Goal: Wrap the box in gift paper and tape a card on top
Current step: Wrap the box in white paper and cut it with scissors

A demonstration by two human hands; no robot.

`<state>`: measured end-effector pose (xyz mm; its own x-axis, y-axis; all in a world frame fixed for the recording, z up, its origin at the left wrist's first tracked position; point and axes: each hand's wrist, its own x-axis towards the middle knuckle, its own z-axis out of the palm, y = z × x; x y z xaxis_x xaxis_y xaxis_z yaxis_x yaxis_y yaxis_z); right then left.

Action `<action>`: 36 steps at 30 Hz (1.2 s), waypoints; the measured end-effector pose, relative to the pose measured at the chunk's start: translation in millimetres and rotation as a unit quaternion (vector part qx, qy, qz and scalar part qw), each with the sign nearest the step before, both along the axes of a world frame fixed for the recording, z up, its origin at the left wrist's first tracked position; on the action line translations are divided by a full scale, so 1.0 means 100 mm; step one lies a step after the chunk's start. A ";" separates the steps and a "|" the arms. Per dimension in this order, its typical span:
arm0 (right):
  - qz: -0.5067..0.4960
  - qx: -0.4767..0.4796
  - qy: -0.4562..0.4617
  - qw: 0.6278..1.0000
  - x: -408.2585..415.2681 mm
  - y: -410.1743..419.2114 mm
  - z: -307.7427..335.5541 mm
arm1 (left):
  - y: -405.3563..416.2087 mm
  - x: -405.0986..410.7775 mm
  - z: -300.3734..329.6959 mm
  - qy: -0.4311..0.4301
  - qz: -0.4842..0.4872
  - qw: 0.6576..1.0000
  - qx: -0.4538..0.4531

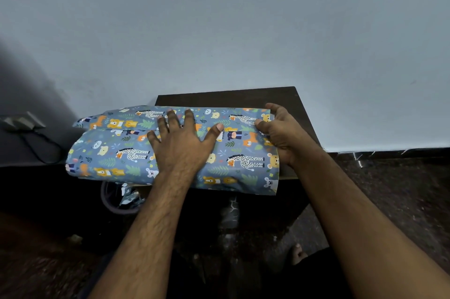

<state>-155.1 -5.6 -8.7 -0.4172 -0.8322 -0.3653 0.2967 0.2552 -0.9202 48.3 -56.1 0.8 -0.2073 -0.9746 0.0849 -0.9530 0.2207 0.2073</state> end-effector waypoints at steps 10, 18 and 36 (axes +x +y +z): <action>-0.104 -0.052 0.042 0.992 0.10 0.13 0.01 | 0.07 0.00 0.07 0.154 -0.066 0.976 -0.140; -0.046 -0.192 0.086 0.977 0.44 0.67 0.30 | 0.54 0.10 0.23 0.133 -0.254 0.941 -0.178; 0.079 0.168 0.623 0.760 -0.04 0.62 -0.13 | 0.96 0.14 0.18 -0.002 -0.317 0.933 0.172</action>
